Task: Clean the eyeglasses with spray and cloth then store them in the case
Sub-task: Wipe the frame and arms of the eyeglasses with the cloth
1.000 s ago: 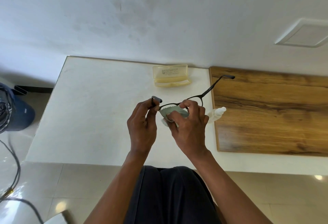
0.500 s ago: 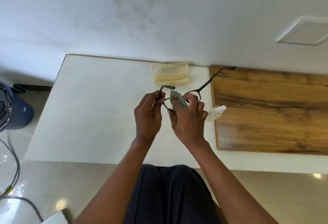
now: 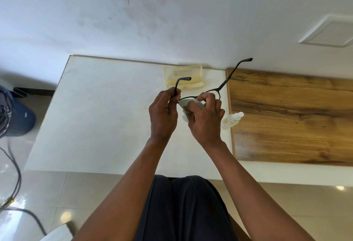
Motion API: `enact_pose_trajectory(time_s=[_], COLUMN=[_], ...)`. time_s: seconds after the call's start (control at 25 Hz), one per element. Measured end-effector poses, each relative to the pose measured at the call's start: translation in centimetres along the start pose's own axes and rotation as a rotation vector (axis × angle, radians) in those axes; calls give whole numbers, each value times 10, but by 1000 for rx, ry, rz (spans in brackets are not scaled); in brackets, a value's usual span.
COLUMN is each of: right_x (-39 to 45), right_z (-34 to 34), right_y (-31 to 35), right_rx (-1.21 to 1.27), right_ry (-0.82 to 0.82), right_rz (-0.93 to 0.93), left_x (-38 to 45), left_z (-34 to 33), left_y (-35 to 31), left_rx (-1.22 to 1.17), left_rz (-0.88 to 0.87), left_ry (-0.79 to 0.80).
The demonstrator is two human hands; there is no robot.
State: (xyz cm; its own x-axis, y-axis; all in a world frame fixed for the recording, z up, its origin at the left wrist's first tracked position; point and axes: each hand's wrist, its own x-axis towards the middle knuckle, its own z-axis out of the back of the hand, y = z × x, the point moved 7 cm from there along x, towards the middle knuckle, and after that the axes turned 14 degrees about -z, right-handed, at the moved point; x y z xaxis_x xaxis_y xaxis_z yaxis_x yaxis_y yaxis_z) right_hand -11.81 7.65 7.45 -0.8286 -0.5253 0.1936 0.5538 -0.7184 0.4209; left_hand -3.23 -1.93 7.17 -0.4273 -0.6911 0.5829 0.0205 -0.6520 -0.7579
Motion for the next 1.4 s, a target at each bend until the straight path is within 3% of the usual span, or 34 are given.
enact_pose_trajectory(time_s=[0.16, 0.28, 0.52, 0.8, 1.08, 1.24, 1.4], right_x=[2, 3, 3, 5, -4, -7, -9], right_z=[9, 4, -6, 4, 17, 10, 5], right_y=[-3, -5, 2, 1, 4, 7, 12], right_rx=[-119, -158, 29, 127, -64, -86, 76], right_ry=[-72, -20, 104, 37, -67, 5, 110], right_rz=[18, -19, -21, -28, 12, -2, 8], left_x=[2, 3, 7, 4, -1, 1, 2], left_z=[2, 2, 2, 6, 13, 16, 23], left_y=[-1, -6, -7, -4, -7, -13, -16], left_rx=[11, 37, 38, 6, -21, 3, 28], left_rz=[-23, -53, -60, 8, 18, -42, -70], left_ry=[2, 16, 24, -22, -10, 10, 5])
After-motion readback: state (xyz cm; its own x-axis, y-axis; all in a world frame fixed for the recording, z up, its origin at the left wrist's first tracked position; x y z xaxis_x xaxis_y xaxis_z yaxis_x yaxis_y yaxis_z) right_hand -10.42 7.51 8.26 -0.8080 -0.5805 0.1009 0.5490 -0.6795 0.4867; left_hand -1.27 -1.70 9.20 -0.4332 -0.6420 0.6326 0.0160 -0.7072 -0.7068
